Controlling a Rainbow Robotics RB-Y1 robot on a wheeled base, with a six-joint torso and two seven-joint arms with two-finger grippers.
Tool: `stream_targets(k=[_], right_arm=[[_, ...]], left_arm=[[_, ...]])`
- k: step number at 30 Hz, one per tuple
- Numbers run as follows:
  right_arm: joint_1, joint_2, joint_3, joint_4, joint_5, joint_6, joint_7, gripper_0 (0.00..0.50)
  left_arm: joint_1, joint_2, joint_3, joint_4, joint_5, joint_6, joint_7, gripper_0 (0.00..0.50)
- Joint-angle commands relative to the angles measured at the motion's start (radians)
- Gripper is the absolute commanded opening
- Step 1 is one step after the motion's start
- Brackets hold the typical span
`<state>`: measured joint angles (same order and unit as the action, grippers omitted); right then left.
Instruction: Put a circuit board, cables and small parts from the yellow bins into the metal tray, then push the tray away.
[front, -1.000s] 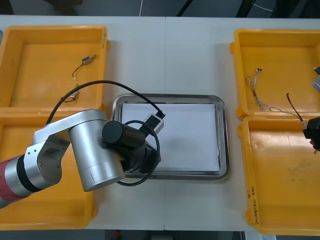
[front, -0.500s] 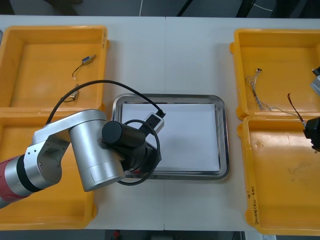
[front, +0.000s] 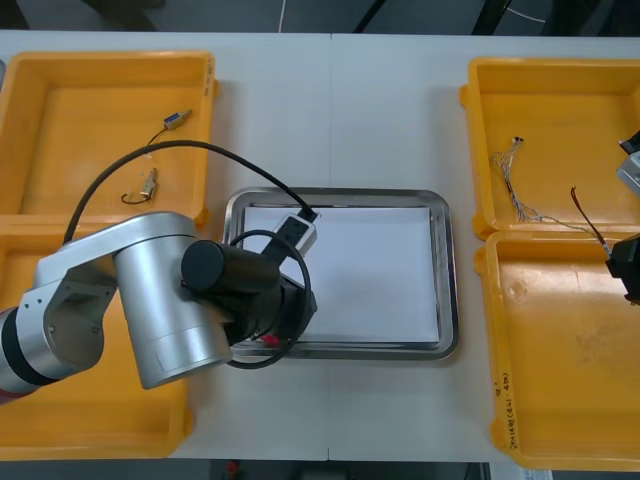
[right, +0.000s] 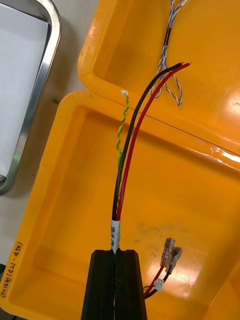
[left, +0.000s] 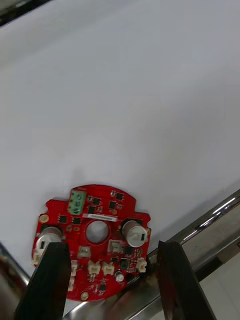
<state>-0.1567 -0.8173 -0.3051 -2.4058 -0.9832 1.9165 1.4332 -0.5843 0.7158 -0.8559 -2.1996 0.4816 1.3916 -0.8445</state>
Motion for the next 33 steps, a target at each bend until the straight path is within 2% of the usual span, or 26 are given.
stream_targets(k=[1, 6, 12, 17, 21, 26, 33], right_arm=[[0.011, -0.036, 0.011, -0.013, 0.000, 0.003, 0.015, 0.000], [0.005, -0.037, 0.011, -0.027, 0.005, 0.003, 0.010, 0.000], [-0.040, -0.042, 0.011, -0.030, -0.026, 0.003, 0.012, 0.000], [-0.093, -0.056, 0.012, -0.015, -0.097, 0.003, 0.012, 0.000], [-0.126, -0.072, 0.017, 0.007, -0.140, 0.003, 0.015, 0.000], [-0.193, -0.106, 0.098, 0.008, -0.144, 0.003, 0.007, 0.000], [-0.296, -0.105, 0.238, 0.008, -0.135, 0.003, 0.000, 0.000]], left_arm=[[-0.032, 0.040, 0.095, -0.074, 0.000, 0.063, 0.125, 0.500], [-0.032, 0.053, 0.169, -0.074, 0.043, 0.093, 0.127, 0.500], [-0.032, 0.088, 0.255, -0.071, 0.081, 0.116, 0.119, 0.500], [-0.032, 0.151, 0.342, -0.069, 0.156, 0.145, 0.107, 0.500], [-0.032, 0.172, 0.402, -0.062, 0.193, 0.164, 0.091, 0.500], [-0.039, 0.175, 0.462, 0.000, 0.216, 0.164, 0.025, 0.500], [-0.071, 0.175, 0.495, 0.109, 0.236, 0.164, -0.065, 0.500]])
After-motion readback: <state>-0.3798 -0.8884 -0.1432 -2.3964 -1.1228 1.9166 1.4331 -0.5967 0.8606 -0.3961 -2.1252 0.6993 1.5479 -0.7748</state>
